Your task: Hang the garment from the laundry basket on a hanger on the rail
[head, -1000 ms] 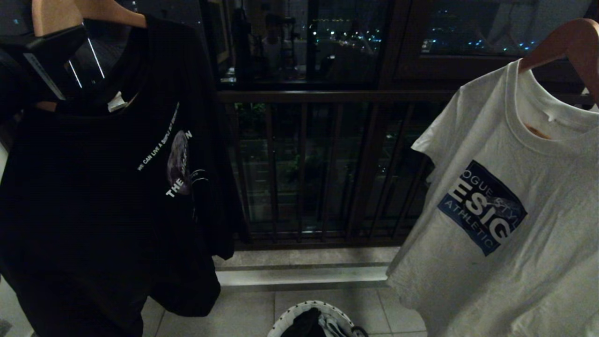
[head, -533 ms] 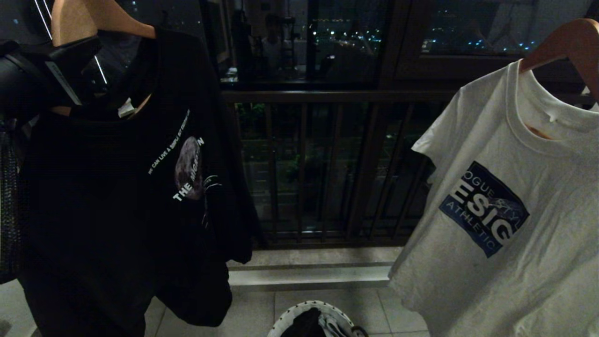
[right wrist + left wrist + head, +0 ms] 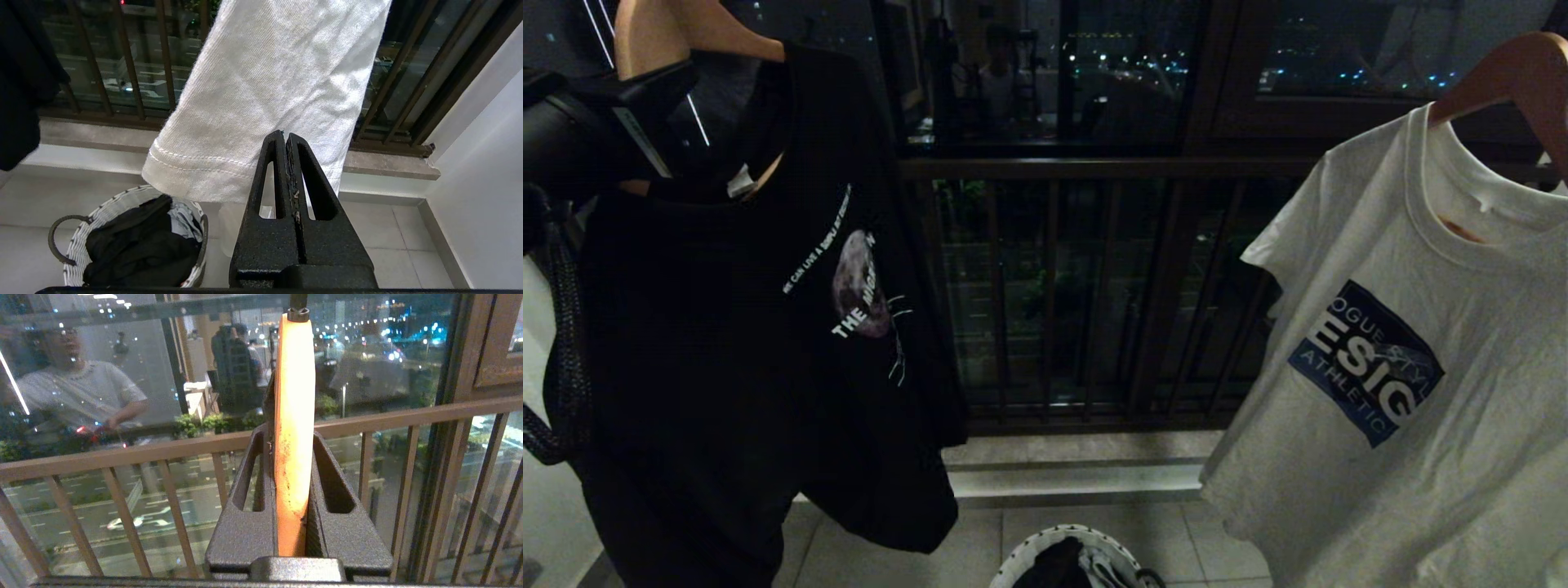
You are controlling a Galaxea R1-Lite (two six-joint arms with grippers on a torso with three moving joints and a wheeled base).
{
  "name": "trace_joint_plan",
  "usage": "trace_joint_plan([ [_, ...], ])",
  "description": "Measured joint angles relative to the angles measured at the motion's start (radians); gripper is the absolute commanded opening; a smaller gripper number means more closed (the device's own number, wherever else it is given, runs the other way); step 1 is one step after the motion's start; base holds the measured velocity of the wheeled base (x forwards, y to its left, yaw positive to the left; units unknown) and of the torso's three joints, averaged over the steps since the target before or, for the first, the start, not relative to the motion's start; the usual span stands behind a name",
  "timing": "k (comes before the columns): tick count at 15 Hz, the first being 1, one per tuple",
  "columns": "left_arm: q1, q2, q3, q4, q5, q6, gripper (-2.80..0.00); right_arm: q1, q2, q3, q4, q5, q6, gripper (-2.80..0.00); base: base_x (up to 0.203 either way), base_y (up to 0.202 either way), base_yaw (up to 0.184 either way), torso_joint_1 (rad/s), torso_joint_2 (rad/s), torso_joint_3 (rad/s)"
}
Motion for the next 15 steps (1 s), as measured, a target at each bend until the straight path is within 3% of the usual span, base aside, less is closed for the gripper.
trace_joint_plan([
  [6, 0.003, 0.01, 0.003, 0.008, -0.014, 0.0, -2.8, 0.0, 0.0, 0.0, 0.0, 0.0, 0.0, -2.8, 0.0, 0.0, 0.0, 0.0, 0.0, 0.0],
  [7, 0.003, 0.009, 0.004, 0.009, -0.014, 0.001, 0.0, 0.0, 0.0, 0.0, 0.0, 0.0, 0.0, -2.8, 0.0, 0.0, 0.0, 0.0, 0.0, 0.0],
  [15, -0.001, -0.044, 0.012, 0.012, -0.018, 0.003, 0.0, 0.0, 0.0, 0.0, 0.001, 0.0, 0.0, -2.8, 0.0, 0.0, 0.0, 0.0, 0.0, 0.0],
])
